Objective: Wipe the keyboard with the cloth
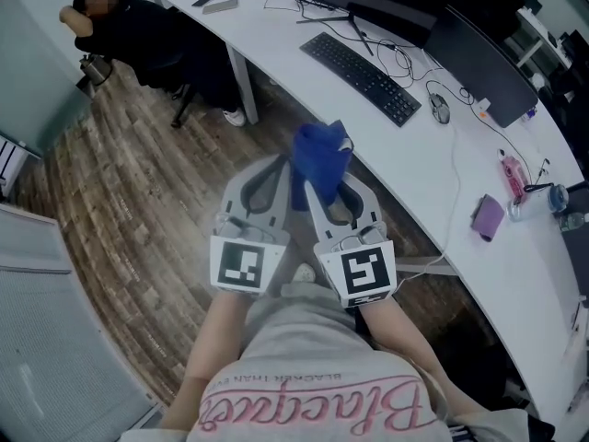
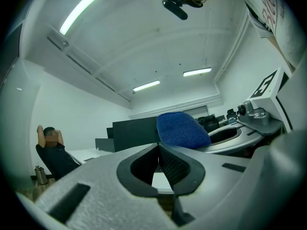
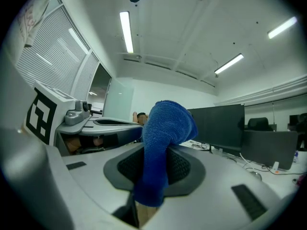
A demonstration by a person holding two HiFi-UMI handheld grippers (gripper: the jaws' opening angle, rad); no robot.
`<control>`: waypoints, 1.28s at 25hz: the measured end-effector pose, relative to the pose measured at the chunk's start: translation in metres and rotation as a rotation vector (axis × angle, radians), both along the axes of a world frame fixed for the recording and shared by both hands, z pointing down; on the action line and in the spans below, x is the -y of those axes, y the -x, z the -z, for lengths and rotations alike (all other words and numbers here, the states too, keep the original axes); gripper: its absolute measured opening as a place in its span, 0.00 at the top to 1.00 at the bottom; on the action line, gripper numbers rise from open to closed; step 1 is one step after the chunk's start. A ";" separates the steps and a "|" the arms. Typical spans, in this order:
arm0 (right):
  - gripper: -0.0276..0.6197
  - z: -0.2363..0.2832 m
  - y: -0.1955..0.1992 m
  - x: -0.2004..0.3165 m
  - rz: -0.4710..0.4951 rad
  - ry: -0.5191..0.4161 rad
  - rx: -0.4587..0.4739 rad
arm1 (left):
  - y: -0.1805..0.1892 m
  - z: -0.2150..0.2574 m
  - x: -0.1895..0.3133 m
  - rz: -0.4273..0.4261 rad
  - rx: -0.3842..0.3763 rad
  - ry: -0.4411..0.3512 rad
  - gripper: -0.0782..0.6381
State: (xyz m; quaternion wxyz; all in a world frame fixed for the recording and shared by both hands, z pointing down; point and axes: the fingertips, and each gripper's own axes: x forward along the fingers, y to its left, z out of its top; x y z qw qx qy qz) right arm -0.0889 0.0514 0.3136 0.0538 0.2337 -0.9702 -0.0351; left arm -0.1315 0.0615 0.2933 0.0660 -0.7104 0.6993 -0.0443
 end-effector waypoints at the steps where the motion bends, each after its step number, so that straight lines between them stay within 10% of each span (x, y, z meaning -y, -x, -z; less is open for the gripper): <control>1: 0.82 -0.001 0.003 0.008 -0.003 0.002 -0.001 | 0.003 -0.001 0.008 -0.003 -0.002 0.001 0.88; 32: 0.82 -0.013 0.031 0.159 -0.250 0.008 -0.007 | 0.043 -0.010 0.174 -0.227 0.006 -0.009 0.88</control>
